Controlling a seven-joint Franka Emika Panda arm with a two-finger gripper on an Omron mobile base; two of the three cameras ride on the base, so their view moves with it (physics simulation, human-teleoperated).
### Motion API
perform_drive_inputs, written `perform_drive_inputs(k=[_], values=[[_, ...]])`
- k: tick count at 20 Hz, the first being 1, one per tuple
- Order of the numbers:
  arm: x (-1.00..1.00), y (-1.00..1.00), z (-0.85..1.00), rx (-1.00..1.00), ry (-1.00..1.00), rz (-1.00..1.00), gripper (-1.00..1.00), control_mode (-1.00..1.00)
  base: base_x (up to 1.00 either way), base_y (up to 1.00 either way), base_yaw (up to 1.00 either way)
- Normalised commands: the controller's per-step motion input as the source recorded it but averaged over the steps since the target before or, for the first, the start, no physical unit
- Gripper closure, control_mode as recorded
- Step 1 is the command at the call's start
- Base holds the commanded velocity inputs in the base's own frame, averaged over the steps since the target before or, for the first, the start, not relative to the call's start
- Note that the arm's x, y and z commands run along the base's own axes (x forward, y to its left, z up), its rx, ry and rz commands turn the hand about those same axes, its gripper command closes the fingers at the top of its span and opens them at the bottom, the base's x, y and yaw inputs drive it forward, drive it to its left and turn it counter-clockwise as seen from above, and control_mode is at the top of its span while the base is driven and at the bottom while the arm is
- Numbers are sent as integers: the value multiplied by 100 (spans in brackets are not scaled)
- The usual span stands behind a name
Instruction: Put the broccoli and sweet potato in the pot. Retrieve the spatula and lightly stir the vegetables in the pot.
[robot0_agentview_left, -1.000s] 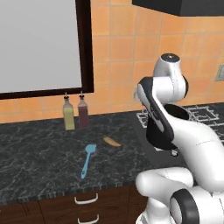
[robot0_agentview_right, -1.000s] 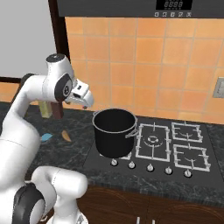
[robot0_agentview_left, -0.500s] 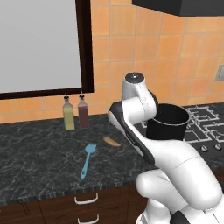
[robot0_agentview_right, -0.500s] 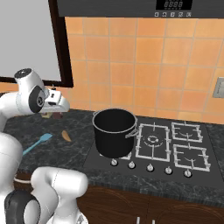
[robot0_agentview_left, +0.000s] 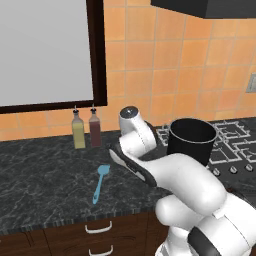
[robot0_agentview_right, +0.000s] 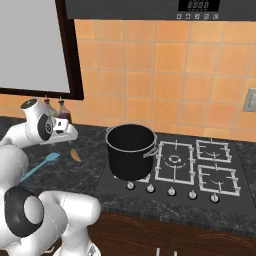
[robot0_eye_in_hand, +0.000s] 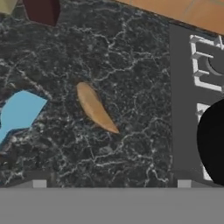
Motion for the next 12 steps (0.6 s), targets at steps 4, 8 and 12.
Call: perform_drive_inputs(k=[4,8,12], values=[[60,2,-49,-5,20,0,-100,-100,0,0,0],[75,0,-44,0,34,2,-100,-100,0,0,0],[58,13,-51,-1,27,4,-100,-100,0,0,0]])
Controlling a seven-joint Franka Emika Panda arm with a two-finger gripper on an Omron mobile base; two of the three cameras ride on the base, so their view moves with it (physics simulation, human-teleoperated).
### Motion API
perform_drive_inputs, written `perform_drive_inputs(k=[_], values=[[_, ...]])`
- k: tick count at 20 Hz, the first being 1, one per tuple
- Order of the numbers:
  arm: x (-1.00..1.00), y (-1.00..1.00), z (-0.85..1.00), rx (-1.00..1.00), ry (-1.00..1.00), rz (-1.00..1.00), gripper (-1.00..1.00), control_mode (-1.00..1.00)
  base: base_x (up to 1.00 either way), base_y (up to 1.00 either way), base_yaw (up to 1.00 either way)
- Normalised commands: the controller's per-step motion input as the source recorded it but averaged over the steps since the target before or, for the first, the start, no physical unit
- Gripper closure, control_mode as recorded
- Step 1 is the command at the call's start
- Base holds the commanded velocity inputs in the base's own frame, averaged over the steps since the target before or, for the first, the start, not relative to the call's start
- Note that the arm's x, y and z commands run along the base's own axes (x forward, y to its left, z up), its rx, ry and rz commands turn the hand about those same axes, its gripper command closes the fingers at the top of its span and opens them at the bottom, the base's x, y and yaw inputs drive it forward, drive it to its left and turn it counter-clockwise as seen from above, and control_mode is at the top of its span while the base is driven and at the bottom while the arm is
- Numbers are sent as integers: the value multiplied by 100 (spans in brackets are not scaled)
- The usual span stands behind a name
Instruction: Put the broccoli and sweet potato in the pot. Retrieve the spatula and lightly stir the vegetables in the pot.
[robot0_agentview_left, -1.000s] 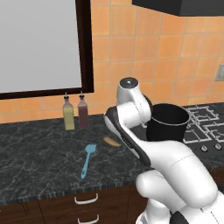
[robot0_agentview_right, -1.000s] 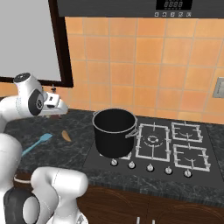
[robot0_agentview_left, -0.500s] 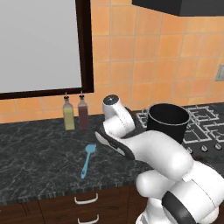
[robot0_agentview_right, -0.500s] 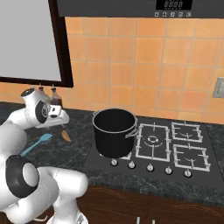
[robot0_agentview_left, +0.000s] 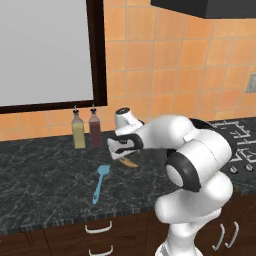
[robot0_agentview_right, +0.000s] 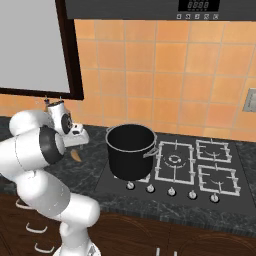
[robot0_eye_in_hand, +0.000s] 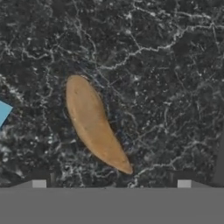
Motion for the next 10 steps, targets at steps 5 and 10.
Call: perform_drive_inputs(k=[5,10], values=[[30,26,-40,-7,10,1,-100,-100,0,0,0],[-4,2,-39,-9,3,0,-100,-100,0,0,0]])
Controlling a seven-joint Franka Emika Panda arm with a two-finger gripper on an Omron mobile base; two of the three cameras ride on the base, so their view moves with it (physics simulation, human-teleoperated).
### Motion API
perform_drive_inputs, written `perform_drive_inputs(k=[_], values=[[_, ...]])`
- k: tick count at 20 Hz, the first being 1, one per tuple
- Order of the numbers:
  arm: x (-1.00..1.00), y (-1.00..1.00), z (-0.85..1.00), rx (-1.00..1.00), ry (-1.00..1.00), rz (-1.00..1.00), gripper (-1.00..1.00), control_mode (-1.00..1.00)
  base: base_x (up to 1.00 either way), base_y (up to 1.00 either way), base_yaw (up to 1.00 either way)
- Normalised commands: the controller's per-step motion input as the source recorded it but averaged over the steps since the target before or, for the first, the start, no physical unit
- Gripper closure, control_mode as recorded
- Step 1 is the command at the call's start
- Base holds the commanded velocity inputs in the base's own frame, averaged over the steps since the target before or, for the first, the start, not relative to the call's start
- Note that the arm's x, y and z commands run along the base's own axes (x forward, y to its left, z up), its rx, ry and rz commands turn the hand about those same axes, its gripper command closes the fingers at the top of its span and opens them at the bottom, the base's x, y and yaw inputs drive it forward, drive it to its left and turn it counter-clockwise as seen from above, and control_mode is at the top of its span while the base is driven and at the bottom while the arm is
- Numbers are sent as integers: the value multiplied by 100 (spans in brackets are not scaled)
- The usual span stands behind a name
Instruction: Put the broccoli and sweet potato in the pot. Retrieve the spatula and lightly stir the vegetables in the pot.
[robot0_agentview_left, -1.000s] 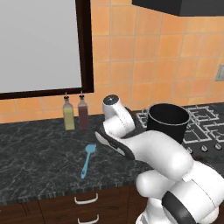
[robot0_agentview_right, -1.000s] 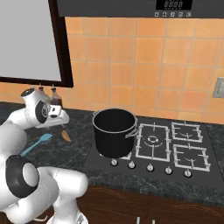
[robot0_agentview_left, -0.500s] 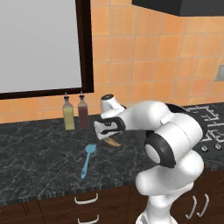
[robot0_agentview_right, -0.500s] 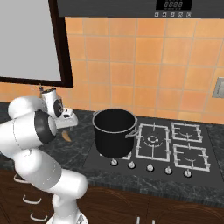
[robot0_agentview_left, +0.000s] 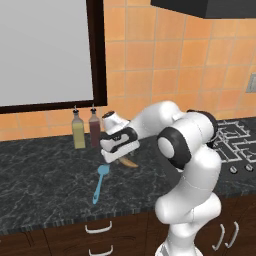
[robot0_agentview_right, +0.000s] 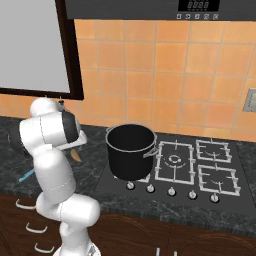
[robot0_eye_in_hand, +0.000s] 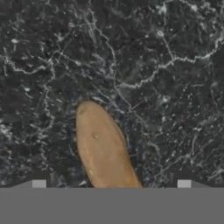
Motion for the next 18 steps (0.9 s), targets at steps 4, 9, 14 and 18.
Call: perform_drive_inputs(k=[4,9,14,18], values=[[0,0,-38,-6,4,0,-100,-100,0,0,0],[22,-19,-15,-1,9,-2,-100,-100,0,0,0],[24,-43,-7,0,15,-9,100,-100,0,0,0],[2,-38,-12,0,12,-11,100,-100,0,0,0]])
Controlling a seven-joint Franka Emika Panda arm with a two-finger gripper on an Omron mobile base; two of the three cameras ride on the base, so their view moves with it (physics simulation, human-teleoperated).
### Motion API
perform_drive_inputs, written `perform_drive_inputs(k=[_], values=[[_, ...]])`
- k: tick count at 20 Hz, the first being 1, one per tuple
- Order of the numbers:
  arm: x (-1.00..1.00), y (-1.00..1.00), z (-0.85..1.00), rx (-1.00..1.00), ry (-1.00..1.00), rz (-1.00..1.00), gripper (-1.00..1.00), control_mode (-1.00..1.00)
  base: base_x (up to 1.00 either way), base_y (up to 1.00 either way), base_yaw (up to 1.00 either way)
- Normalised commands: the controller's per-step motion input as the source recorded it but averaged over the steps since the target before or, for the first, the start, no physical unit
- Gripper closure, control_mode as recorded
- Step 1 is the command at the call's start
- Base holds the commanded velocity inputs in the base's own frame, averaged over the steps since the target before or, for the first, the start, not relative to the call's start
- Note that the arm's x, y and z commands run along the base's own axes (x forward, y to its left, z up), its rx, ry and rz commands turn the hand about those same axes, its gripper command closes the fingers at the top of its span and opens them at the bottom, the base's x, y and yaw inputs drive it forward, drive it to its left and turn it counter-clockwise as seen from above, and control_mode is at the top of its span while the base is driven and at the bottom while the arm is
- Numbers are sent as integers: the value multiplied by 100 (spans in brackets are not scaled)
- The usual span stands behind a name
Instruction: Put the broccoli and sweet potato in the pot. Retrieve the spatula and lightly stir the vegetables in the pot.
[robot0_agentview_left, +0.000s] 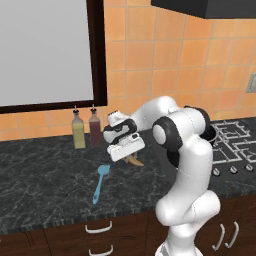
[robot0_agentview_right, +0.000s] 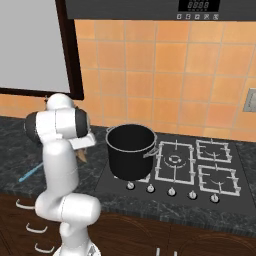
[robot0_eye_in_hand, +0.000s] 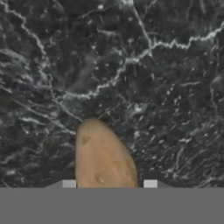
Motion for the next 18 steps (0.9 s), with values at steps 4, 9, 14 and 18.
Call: perform_drive_inputs(k=[4,9,14,18], values=[[-11,-11,11,5,3,-7,100,-100,0,0,0],[-45,10,100,12,-28,-10,100,-100,0,0,0],[-46,0,100,6,-35,-15,100,-100,0,0,0],[-75,-30,100,1,-37,-21,100,-100,0,0,0]])
